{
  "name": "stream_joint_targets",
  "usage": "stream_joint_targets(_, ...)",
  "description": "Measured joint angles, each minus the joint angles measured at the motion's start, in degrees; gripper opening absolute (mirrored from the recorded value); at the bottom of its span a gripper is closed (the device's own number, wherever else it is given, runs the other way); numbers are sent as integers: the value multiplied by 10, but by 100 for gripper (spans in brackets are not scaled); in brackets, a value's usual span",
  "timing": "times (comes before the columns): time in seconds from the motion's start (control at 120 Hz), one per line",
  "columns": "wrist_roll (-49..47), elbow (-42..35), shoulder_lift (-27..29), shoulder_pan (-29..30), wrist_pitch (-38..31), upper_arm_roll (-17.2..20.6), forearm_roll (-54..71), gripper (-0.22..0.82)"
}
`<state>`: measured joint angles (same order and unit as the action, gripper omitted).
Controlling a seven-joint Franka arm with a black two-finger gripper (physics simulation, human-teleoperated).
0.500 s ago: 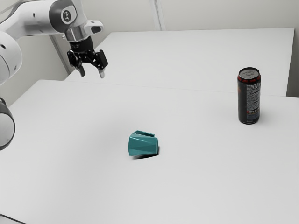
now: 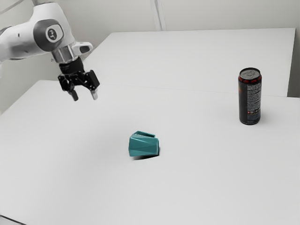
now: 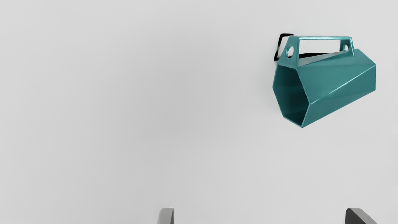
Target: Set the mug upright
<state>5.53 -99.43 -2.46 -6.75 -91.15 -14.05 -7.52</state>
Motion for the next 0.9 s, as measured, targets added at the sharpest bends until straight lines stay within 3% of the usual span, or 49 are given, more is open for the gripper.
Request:
stream_joint_targets(0.192, 14, -134, 63, 46, -51, -24, -84, 61)
stream_joint_targets(0.358, 36, -220, 92, 2, -106, -33, -156, 60)
stream_joint_targets(0.7, 87, -321, 112, 2, -166, -38, -234, 60)
stream_joint_targets(0.9, 129, -340, 82, -1, -211, -38, -277, 60)
